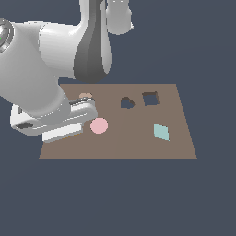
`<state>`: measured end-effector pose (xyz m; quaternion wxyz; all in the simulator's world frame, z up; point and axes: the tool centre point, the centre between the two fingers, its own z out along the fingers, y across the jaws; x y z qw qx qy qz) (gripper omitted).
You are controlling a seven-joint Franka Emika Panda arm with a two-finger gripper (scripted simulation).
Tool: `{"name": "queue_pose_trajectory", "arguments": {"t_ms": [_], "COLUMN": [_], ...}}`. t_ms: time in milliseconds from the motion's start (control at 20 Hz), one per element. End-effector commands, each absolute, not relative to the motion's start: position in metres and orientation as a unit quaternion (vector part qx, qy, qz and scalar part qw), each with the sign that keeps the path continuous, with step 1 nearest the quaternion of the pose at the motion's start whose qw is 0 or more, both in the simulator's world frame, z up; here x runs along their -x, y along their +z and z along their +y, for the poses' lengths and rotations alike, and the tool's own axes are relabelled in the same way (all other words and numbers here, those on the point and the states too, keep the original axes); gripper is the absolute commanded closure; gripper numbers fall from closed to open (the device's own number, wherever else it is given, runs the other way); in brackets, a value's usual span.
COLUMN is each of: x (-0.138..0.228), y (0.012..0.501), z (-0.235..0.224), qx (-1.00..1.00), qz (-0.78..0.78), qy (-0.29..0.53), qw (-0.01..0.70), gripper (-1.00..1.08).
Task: Insert a designated object into the corresponding slot on a board.
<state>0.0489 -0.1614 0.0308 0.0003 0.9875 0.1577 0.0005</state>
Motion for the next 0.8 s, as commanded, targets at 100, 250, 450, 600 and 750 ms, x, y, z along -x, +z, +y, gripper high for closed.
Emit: {"name": "queue_pose_trajectory", "arguments": {"t_ms": [100,250,450,600,750], "x": [-0.049,-0.049,-0.052,-0.055,-0.059], "y": [0.035,0.033,0.033,0.034,0.034], "z": [-0.161,-0.16,-0.149,-0.135,-0.113], "qx": [-0.987,-0.987,-0.983,-0.977,-0.968], "qz": [0.158,0.16,0.182,0.211,0.253], "qy": [0.0,0.0,0.0,0.0,0.0], "qw": [0.0,0.0,0.0,0.0,0.0], "gripper": [1.08,1.08,1.08,1.08,1.08]}}
